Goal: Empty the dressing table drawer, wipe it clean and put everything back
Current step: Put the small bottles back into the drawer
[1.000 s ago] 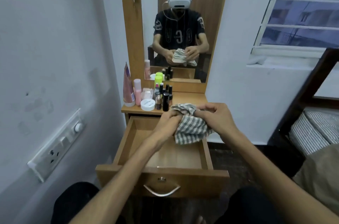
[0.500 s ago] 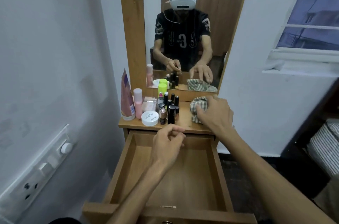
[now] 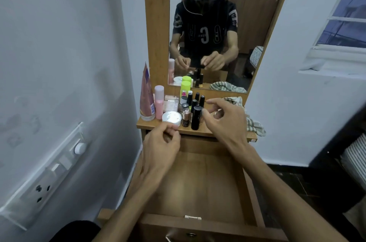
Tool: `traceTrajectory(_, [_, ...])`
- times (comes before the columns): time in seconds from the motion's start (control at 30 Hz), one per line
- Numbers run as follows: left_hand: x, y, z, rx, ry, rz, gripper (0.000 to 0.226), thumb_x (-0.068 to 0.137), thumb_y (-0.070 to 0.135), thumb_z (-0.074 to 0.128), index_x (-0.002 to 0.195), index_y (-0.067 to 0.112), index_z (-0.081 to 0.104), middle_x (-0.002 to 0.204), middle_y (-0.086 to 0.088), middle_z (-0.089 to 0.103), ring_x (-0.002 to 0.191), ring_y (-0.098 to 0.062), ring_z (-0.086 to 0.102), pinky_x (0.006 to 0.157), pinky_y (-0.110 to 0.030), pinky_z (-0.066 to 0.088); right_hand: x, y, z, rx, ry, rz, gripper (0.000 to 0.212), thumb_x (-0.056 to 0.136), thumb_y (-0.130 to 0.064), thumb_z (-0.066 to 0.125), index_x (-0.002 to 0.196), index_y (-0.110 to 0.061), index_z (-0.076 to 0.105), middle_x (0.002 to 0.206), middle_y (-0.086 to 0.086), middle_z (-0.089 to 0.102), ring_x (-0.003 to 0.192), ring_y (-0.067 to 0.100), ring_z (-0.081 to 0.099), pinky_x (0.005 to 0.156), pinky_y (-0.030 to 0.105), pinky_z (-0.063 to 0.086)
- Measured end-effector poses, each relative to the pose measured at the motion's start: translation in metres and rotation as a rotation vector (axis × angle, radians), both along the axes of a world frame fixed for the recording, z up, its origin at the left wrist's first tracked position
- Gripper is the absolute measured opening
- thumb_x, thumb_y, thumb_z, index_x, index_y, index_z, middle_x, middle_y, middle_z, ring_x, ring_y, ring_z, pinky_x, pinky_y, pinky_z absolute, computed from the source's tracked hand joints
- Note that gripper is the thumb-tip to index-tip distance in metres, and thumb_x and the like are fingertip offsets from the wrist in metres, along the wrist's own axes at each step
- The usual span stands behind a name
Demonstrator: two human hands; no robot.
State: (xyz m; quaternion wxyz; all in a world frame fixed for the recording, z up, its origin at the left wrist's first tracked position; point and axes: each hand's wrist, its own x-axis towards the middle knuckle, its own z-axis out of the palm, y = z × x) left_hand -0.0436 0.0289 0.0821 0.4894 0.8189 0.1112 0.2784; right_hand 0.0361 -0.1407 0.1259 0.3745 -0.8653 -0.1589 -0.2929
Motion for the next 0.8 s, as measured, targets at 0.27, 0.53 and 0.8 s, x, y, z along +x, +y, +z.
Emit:
traceTrajectory(0.27, [0.052, -0.008, 0.026, 0.388, -0.002, 0.025, 0.034, 0.092, 0.035, 0.069, 0.121, 0.018, 0.069, 0.106, 0.001, 0.071, 0.091, -0.015, 0.065, 0.075, -0.032, 0.056, 0.013, 0.02, -0.009, -0.124, 0.061, -0.061, 0.041, 0.08, -0.055, 0.072, 0.107, -0.024, 0.08, 0.086, -0.009, 0.07, 0.079, 0.008, 0.063, 0.071, 0.033, 0.058])
traceTrajectory(0.53, [0.062, -0.013, 0.021, 0.448, 0.002, 0.07, 0.024, 0.088, 0.041, 0.072, 0.096, 0.019, 0.07, 0.092, 0.004, 0.068, 0.082, -0.013, 0.061, 0.069, -0.032, 0.054, -0.007, -0.005, 0.003, 0.053, 0.194, 0.0, 0.015, 0.078, -0.04, 0.081, 0.09, -0.032, 0.08, 0.077, -0.02, 0.07, 0.076, 0.0, 0.065, 0.072, 0.025, 0.057])
traceTrajectory(0.8, [0.006, -0.051, 0.018, 0.283, -0.083, -0.09, 0.019, 0.08, 0.036, 0.074, 0.082, 0.025, 0.059, 0.072, 0.012, 0.064, 0.07, -0.002, 0.061, 0.06, -0.021, 0.049, -0.033, -0.072, -0.002, -0.025, 0.299, -0.051, 0.013, 0.073, -0.031, 0.082, 0.085, -0.029, 0.08, 0.078, -0.017, 0.071, 0.076, 0.0, 0.065, 0.069, 0.02, 0.052])
